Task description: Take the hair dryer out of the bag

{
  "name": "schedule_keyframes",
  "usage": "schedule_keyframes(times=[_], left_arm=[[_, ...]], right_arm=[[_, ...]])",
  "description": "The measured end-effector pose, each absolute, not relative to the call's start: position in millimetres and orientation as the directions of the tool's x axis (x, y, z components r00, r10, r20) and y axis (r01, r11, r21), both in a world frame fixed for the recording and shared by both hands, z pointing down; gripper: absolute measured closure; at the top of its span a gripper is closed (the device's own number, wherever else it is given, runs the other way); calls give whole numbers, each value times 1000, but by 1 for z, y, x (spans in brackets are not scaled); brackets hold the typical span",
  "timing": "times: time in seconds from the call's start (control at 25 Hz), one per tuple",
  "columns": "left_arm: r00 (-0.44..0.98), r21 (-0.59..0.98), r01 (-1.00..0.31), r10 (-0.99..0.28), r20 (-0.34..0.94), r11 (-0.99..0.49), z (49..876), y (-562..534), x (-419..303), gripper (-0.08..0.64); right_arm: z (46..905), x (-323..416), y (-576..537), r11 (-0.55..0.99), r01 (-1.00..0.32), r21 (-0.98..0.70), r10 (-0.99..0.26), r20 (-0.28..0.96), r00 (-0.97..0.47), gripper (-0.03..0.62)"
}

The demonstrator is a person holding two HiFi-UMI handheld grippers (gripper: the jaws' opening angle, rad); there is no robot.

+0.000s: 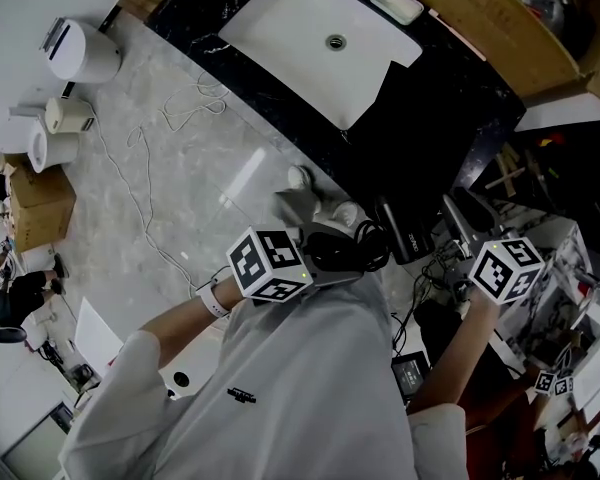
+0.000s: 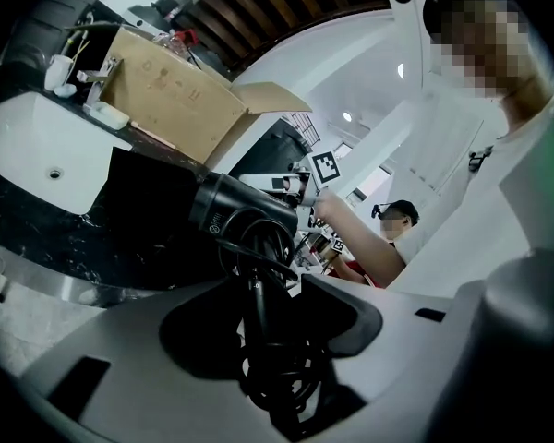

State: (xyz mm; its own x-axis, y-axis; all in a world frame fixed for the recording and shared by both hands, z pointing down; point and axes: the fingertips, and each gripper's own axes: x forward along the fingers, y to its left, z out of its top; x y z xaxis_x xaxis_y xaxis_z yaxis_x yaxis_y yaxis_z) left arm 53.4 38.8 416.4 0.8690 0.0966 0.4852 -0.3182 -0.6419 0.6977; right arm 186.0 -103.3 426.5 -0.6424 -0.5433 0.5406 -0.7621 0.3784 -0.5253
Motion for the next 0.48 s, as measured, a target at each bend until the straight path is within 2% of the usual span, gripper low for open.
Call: schedule_keyframes(times=[0.28,0.36,0.48], left_arm=[[887,687,-326,41,459,-649,394,25,48,354],[890,680,-326,29,455,-656,388,21,47,354],[891,664,-334,6,455,-669,380,14,45,354]], right_arm=[[418,188,-102,359,-798,-484,-598,537,-595,437],[412,192,-104,329,-828,-453,-647,531,-548,483],[400,194,-103,302,-862,-408,-697,522,-492,492]])
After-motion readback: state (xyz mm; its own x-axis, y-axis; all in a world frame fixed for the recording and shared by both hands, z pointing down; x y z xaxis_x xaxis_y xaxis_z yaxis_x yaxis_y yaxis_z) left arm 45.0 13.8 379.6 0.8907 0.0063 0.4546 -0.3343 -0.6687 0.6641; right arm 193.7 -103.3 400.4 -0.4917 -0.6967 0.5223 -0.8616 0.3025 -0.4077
